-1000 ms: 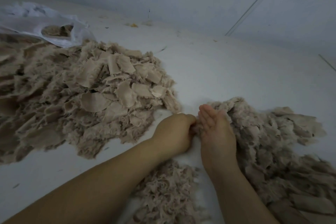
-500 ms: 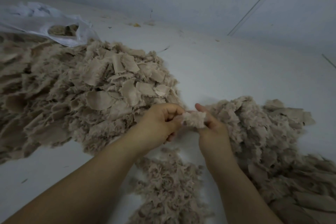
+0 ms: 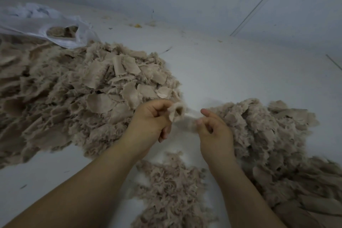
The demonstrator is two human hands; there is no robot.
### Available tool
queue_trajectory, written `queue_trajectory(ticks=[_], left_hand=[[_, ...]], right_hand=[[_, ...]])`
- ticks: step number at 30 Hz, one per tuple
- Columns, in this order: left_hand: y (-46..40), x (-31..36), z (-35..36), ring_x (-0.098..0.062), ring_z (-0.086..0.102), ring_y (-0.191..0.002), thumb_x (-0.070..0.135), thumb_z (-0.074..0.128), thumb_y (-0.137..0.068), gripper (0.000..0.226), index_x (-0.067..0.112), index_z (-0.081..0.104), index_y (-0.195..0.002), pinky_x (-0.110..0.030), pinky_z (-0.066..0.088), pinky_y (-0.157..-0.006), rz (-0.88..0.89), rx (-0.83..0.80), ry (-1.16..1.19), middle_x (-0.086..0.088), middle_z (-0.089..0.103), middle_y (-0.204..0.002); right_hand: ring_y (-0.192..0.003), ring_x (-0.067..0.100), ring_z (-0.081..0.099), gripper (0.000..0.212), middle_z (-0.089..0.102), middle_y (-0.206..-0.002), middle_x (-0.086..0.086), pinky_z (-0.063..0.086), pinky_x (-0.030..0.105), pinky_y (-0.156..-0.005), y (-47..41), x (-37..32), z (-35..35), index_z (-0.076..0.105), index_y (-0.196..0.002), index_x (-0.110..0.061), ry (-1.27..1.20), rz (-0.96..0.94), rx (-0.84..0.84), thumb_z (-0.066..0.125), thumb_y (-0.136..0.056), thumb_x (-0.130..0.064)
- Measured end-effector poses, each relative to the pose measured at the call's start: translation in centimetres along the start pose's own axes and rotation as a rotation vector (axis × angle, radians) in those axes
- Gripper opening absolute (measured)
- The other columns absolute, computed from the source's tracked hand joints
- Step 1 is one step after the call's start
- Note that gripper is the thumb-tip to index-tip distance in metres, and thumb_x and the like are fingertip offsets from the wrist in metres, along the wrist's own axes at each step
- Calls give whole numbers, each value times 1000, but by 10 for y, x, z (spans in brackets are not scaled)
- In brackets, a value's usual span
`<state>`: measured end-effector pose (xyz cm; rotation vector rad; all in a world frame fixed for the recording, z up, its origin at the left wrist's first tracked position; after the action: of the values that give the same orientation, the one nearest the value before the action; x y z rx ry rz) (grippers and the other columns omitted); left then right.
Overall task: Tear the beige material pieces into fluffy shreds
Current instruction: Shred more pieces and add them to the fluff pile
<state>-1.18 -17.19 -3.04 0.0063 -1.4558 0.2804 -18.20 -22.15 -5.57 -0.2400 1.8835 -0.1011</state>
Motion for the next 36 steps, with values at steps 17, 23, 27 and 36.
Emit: queue_trajectory(ticks=[17,23,27,36], left_hand=[[6,-4,16,-16,61,-69,-5,63,-89,20,9,59,-102,-34,54,-68,8,48,28,0,67,-72],[2,-6,7,-12,59,-59,-6,57,-93,14,8,59,-91,-20,48,-57,-4,120,56,-7,67,-65],[2,-10,7,-24,56,-69,1,62,-92,14,11,66,-84,-30,50,-59,-29,116,-12,-23,64,-80],[3,0,11,-10,57,-68,0,69,-86,17,16,69,-84,-35,54,-65,41,105,-286,-1,65,-75]], right_hand=[[-108,-15,57,23,65,-106,-33,46,4,-76,8,-11,13,74,-64,-22,-264,-8,-131,78,-85,-12],[-106,-11,61,27,69,-112,-25,49,9,-80,5,-3,14,79,-74,-14,-372,39,-126,64,-96,-13],[-109,-18,55,26,68,-98,-35,43,1,-77,4,-6,12,67,-66,-6,-272,-23,-107,74,-89,-15],[-109,-19,53,30,70,-105,6,42,1,-74,5,-13,9,61,-63,-19,-218,-61,-75,77,-84,-6]])
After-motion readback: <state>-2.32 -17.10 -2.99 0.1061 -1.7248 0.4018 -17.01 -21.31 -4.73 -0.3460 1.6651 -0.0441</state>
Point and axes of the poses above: each hand's wrist, its own y-axis away from the middle knuckle, its own z-axis out of the palm, x = y × z, the point moved 10 cm from there along -y, towards the middle knuckle
